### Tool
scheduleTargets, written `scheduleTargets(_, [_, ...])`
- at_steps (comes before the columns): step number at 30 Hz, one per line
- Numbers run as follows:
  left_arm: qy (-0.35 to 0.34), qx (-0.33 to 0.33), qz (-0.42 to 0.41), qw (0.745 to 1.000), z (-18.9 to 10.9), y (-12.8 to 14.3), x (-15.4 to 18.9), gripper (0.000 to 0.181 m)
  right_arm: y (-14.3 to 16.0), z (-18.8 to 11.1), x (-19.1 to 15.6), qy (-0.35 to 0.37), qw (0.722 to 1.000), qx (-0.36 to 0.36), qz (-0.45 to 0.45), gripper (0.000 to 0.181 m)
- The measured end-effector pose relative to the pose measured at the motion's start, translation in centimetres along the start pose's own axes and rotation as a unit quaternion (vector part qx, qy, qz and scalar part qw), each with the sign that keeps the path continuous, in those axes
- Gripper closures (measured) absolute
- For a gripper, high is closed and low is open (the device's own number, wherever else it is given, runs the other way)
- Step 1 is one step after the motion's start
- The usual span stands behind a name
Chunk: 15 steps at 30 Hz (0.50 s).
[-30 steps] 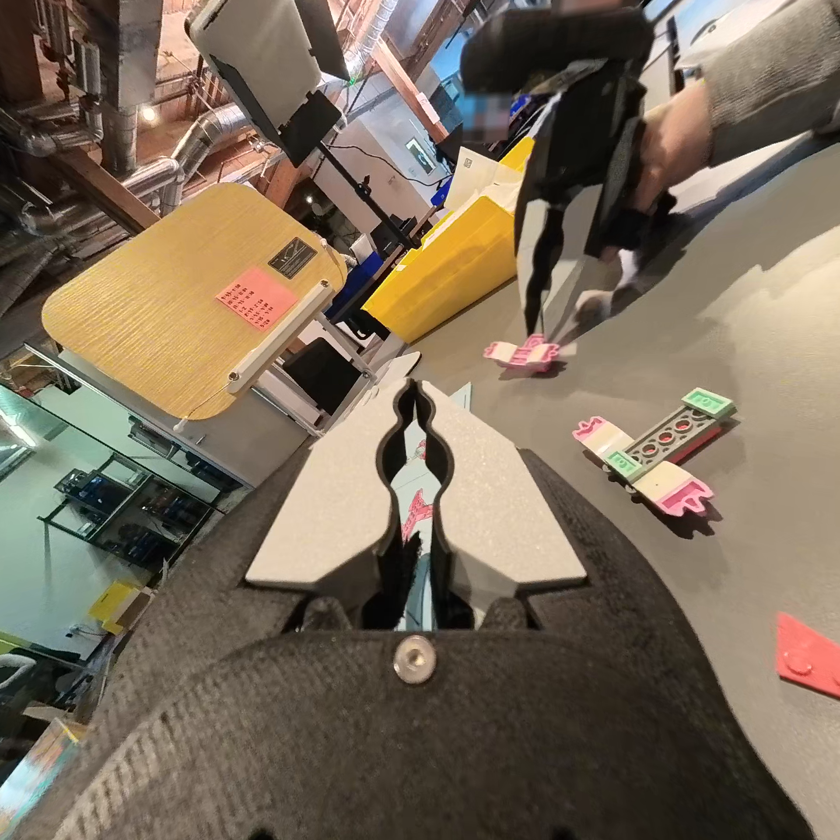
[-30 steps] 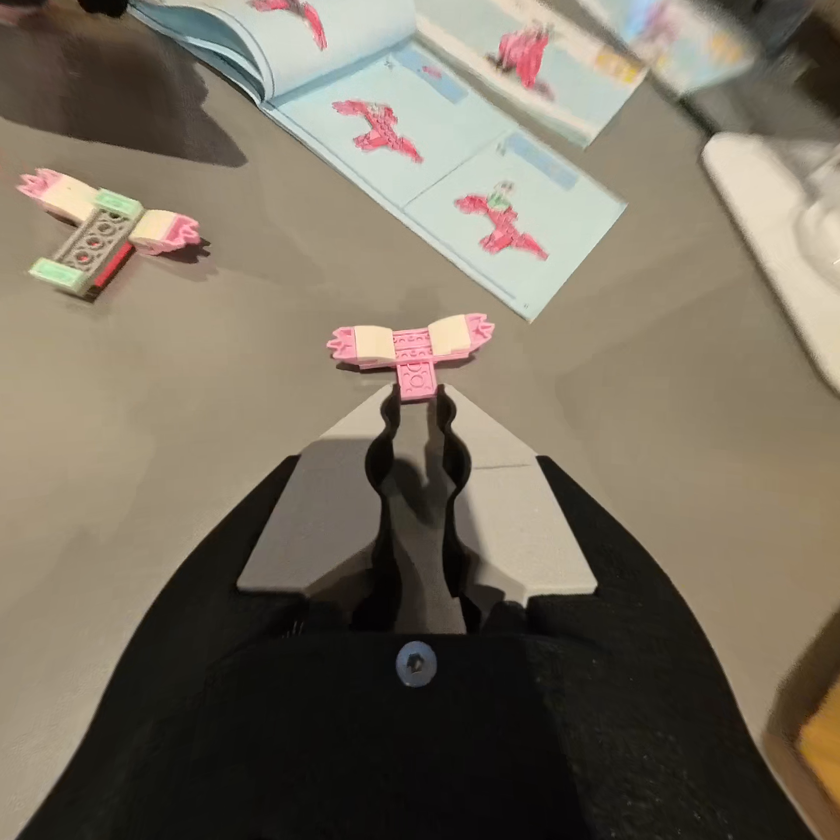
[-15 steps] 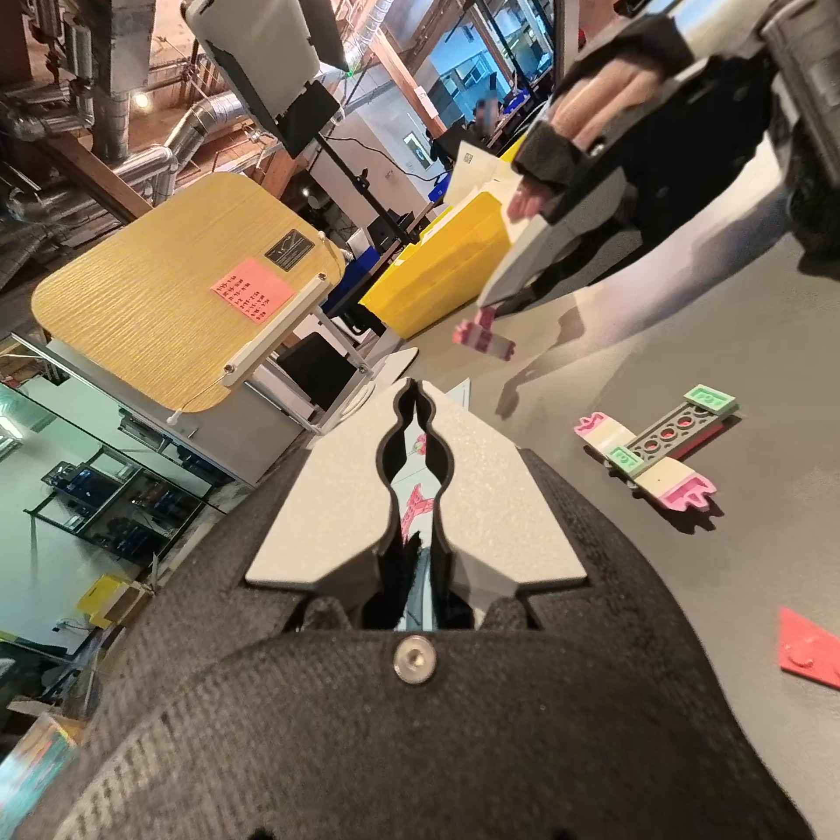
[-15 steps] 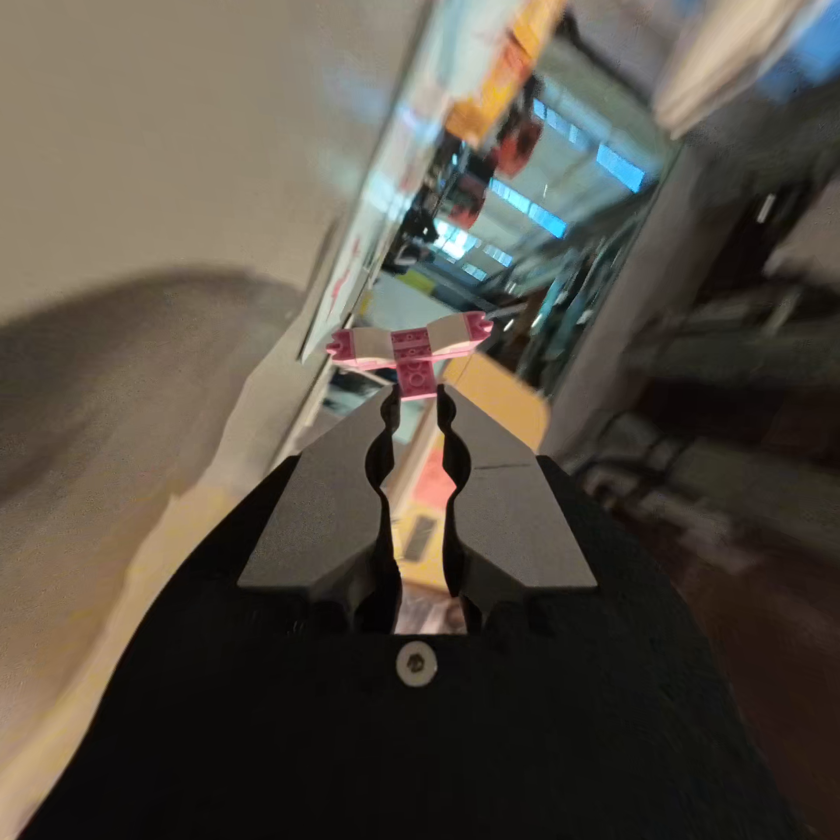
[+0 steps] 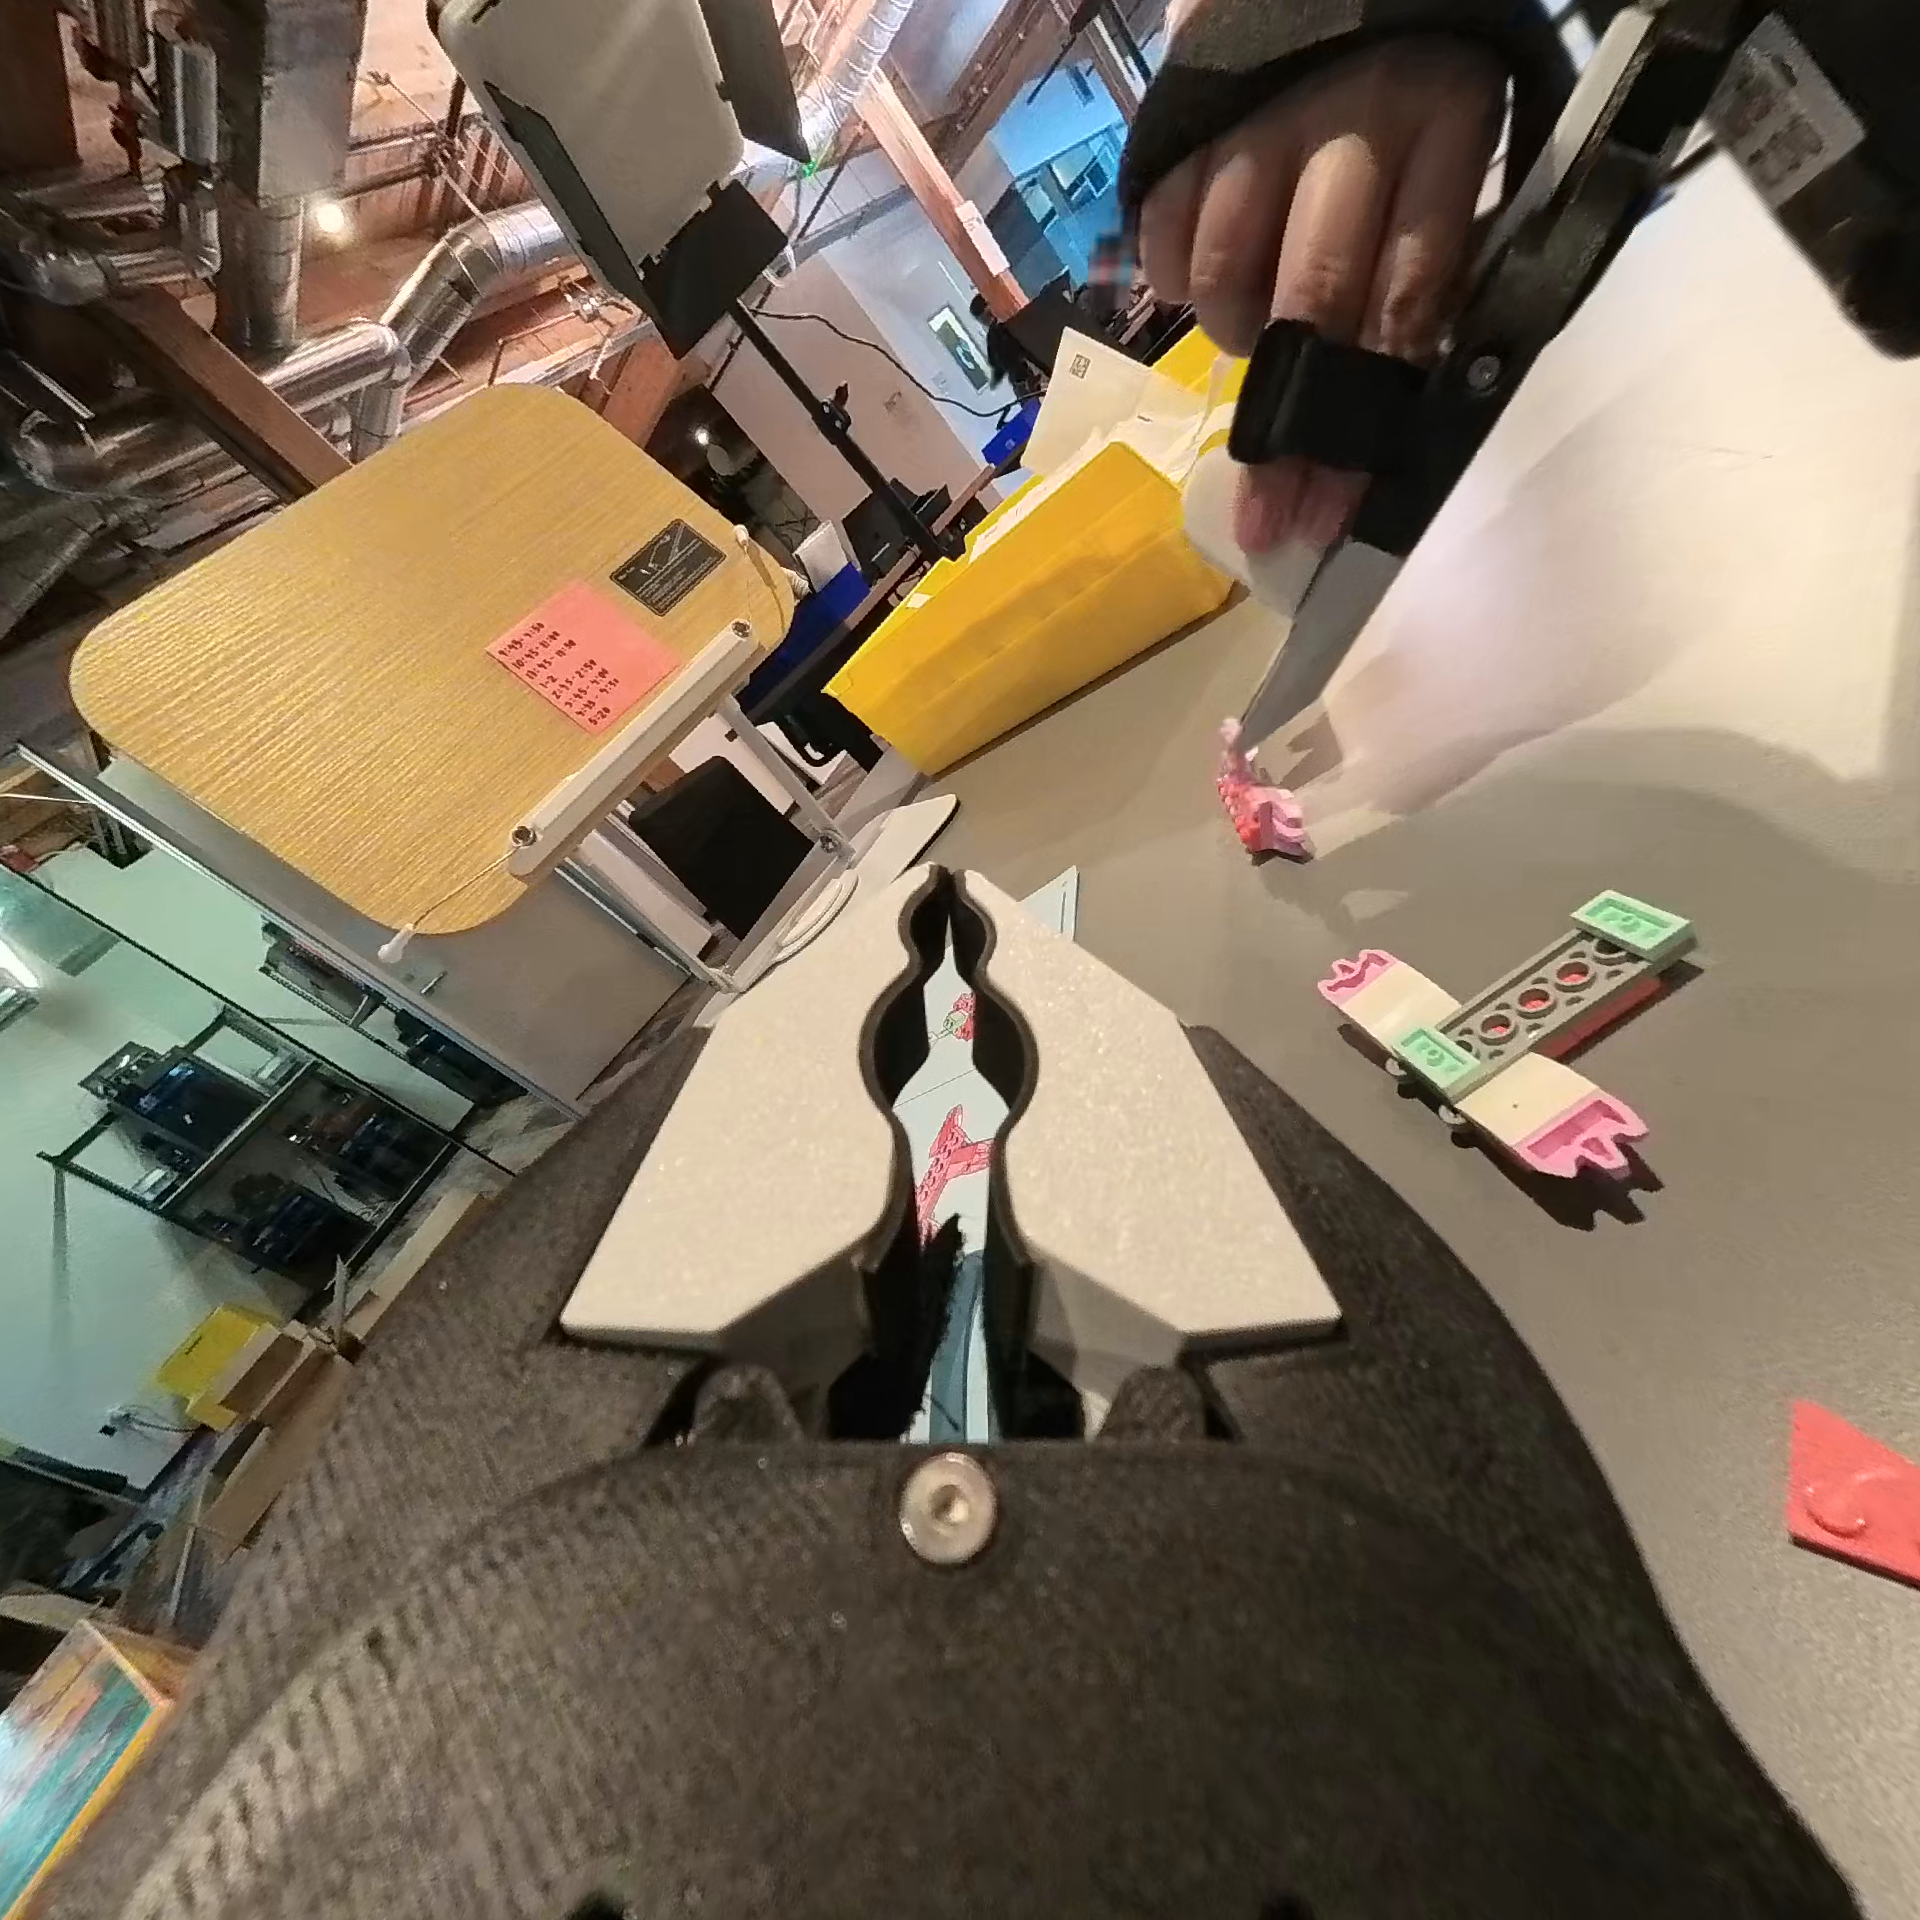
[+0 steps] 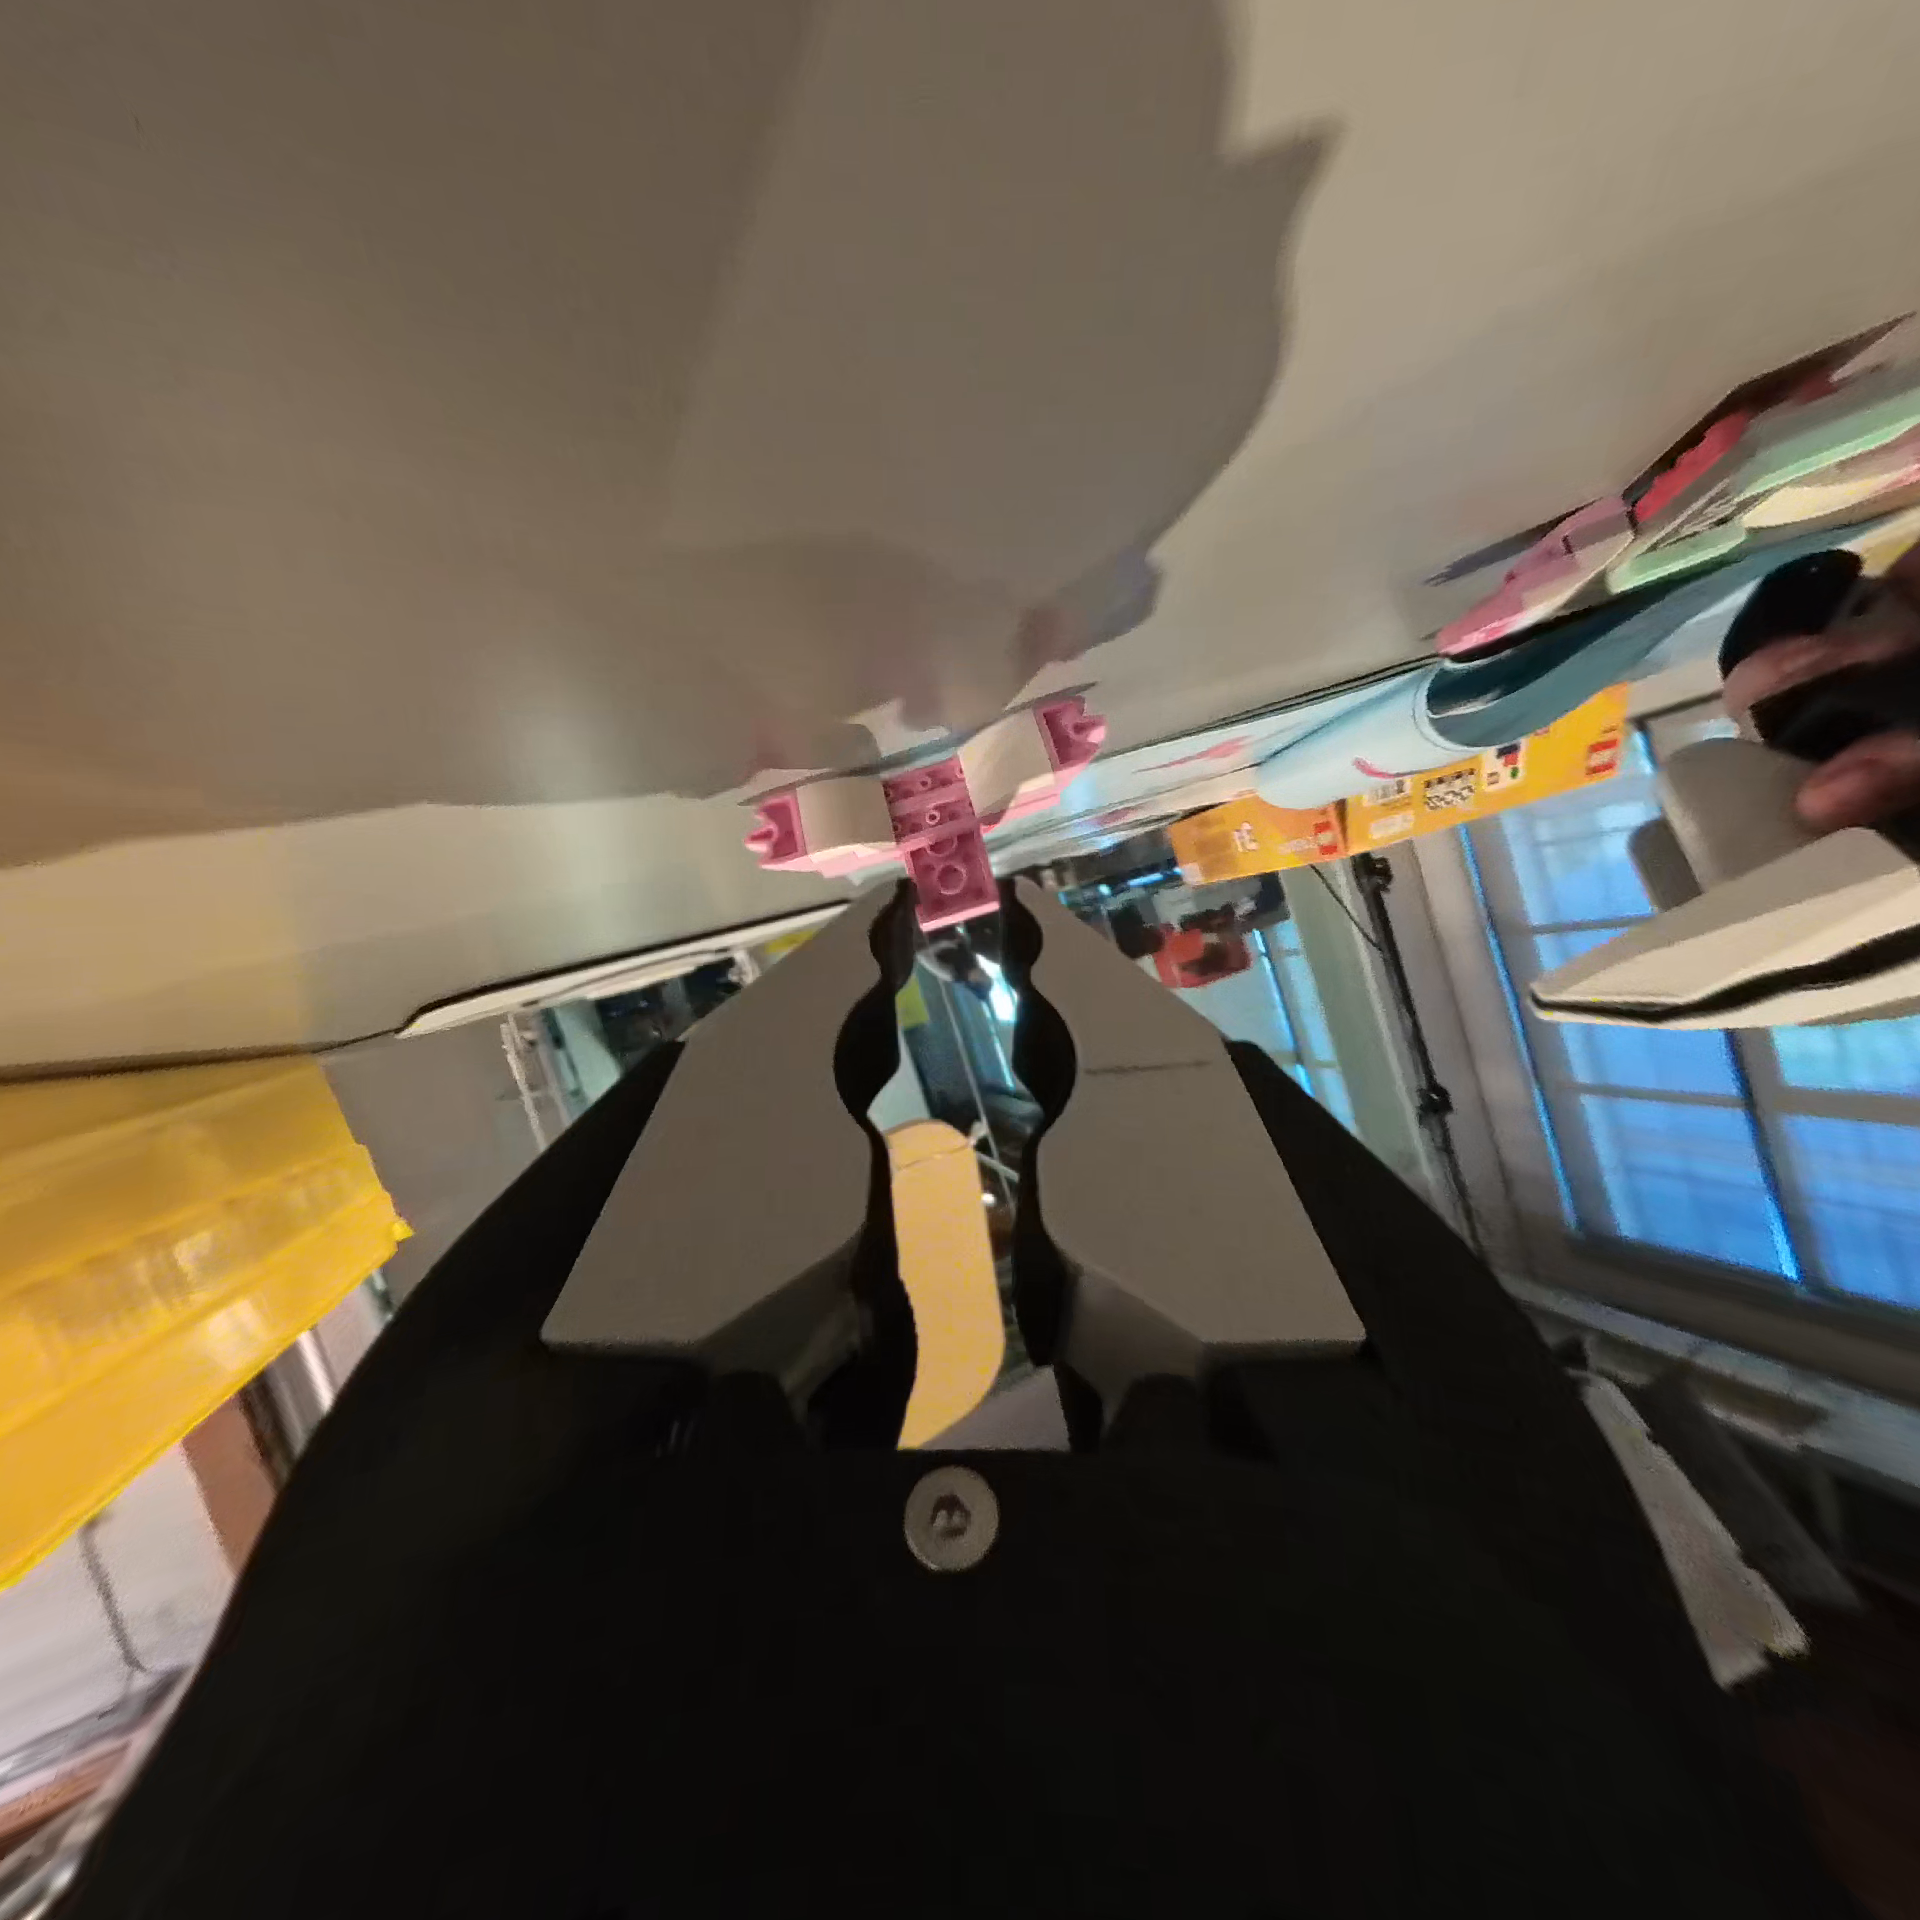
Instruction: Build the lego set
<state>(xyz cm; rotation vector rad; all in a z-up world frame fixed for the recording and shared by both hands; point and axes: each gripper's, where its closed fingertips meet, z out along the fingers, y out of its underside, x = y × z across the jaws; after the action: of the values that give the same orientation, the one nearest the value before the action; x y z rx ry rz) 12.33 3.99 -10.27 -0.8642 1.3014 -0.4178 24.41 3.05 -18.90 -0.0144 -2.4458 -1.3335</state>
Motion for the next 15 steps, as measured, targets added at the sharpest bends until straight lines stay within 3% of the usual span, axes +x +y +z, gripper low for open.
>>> scheduleTargets(4, [0.001, 0.001, 0.000, 1.000, 0.0, 0.0, 0.1, 0.181, -2.2, -1.8, 0.1, -0.035, 0.998, 0.057, 0.017, 0.151])
scheduleTargets(6, [0.001, 0.002, 0.001, 1.000, 0.1, -0.1, 0.1, 0.181, -2.6, -2.5, 0.3, -0.036, 0.995, 0.064, 0.063, 0.130])
scheduleTargets(8, [0.001, 0.002, 0.002, 1.000, 0.1, -0.1, 0.1, 0.181, -2.1, -3.3, 0.4, -0.059, 0.982, 0.062, 0.165, 0.124])
scheduleTargets(10, [0.000, 0.002, 0.003, 1.000, 0.1, -0.1, 0.1, 0.181, -1.2, -3.6, 0.8, -0.076, 0.943, 0.059, 0.319, 0.127])
scheduleTargets(11, [0.000, 0.002, 0.003, 1.000, 0.1, -0.1, 0.1, 0.181, -0.8, -3.6, 1.0, -0.090, 0.905, 0.061, 0.412, 0.129])
scheduleTargets(12, [-0.001, 0.001, 0.003, 1.000, 0.1, -0.1, 0.1, 0.181, -0.7, -3.4, 0.9, -0.115, 0.849, 0.067, 0.511, 0.131])
scheduleTargets(15, [0.000, 0.002, 0.004, 1.000, 0.1, -0.2, 0.1, 0.181, -0.8, -2.6, 0.9, -0.222, 0.623, 0.123, 0.740, 0.129])
